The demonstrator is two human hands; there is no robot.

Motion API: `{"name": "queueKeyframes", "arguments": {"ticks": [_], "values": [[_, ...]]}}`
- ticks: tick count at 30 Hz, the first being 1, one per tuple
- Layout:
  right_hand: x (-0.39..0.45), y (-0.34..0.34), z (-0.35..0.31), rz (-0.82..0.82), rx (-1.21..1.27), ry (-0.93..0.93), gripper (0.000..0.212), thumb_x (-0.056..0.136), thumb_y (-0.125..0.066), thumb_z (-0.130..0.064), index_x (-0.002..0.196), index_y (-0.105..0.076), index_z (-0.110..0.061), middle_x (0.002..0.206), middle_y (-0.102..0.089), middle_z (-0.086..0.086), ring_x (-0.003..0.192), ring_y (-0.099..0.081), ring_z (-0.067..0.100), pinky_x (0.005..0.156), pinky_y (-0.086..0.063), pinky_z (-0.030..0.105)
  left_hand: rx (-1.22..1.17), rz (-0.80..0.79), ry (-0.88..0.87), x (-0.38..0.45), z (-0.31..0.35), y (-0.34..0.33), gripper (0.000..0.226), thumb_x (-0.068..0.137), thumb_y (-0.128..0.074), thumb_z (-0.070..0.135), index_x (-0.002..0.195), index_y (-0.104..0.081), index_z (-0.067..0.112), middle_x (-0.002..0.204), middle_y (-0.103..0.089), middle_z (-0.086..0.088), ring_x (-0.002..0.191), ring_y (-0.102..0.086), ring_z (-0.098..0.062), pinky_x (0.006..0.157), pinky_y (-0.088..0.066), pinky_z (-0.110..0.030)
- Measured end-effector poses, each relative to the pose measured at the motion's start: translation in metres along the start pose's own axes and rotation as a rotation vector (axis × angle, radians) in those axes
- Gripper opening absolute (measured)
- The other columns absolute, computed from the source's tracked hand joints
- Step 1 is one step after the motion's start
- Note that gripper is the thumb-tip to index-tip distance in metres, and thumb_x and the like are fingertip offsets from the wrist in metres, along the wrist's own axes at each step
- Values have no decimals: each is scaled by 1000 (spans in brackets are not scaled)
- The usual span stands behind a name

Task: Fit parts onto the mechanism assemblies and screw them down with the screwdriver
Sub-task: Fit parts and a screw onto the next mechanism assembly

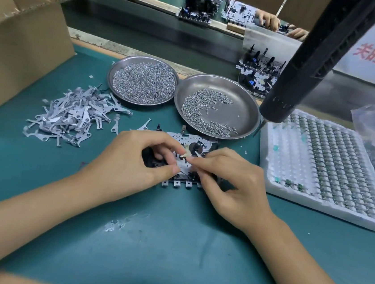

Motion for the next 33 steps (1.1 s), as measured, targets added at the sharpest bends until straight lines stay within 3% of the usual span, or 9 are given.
{"name": "queueKeyframes", "arguments": {"ticks": [6, 11, 15, 20, 23, 29, 33], "values": [[0, 0, -1, -14, 48, -33, 21, 80, -64, 4, 97, -74, -3, 74, -69, 7, 72, -61, 20, 68, -44, 17, -51, -7, 32, 1, 2, 2, 26, 71, -79, 10, 84, -70, 31, 71, -70, 9, 75, -63, -11, 78, -51, -27], [0, 1, 0, -32, 91, -74, 22, 79, -64, 5, 97, -74, -3, 76, -69, 8, 74, -61, 19, 66, -50, 28, 33, 30, -38, -2, 8, 0, 20, 76, -76, 13, 84, -71, 31, 69, -70, 11, 72, -65, -5, 73, -47, -11], [1, 1, 1, -41, 107, -99, 22, 80, -64, 5, 99, -74, -3, 78, -70, 7, 76, -62, 21, 70, -51, 33, 39, 41, -38, -3, 9, -1, 21, 74, -77, 11, 84, -72, 28, 70, -70, 11, 72, -65, -5, 72, -46, -9], [-1, 2, -1, -82, -15, -44, 14, 80, -71, -8, 93, -74, -3, 88, -67, 5, 81, -60, 16, 77, -48, 22, 16, 27, 2, -2, 7, -1, 20, 74, -78, 15, 86, -71, 30, 70, -70, 16, 72, -63, -1, 73, -44, -7], [-2, 0, -1, -106, -89, -16, 8, 79, -72, -9, 83, -74, -2, 88, -63, 7, 82, -56, 15, 75, -45, 17, 14, 36, 18, -1, 5, 0, 20, 74, -78, 17, 86, -70, 32, 69, -70, 18, 71, -61, 3, 73, -41, -4], [-4, -4, -4, -79, -103, -10, 5, 81, -70, -5, 79, -71, -1, 86, -65, 6, 77, -59, 25, 71, -49, 35, 18, 35, 26, 1, 3, -2, 26, 74, -76, 15, 87, -68, 36, 67, -69, 19, 69, -60, 3, 71, -39, -3], [-6, -6, -6, -62, -135, -26, 4, 81, -69, -5, 79, -71, -2, 86, -66, 5, 78, -60, 26, 69, -50, 38, 3, 6, 37, 2, 1, 0, 29, 75, -76, 11, 89, -69, 36, 68, -70, 15, 66, -63, -9, 65, -43, -5]]}}
Point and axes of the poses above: each hand's wrist, its own x-axis towards the middle knuckle, its own y-axis out of the back of the hand, z = x × y, the point moved 2 cm from there along x, towards the middle knuckle
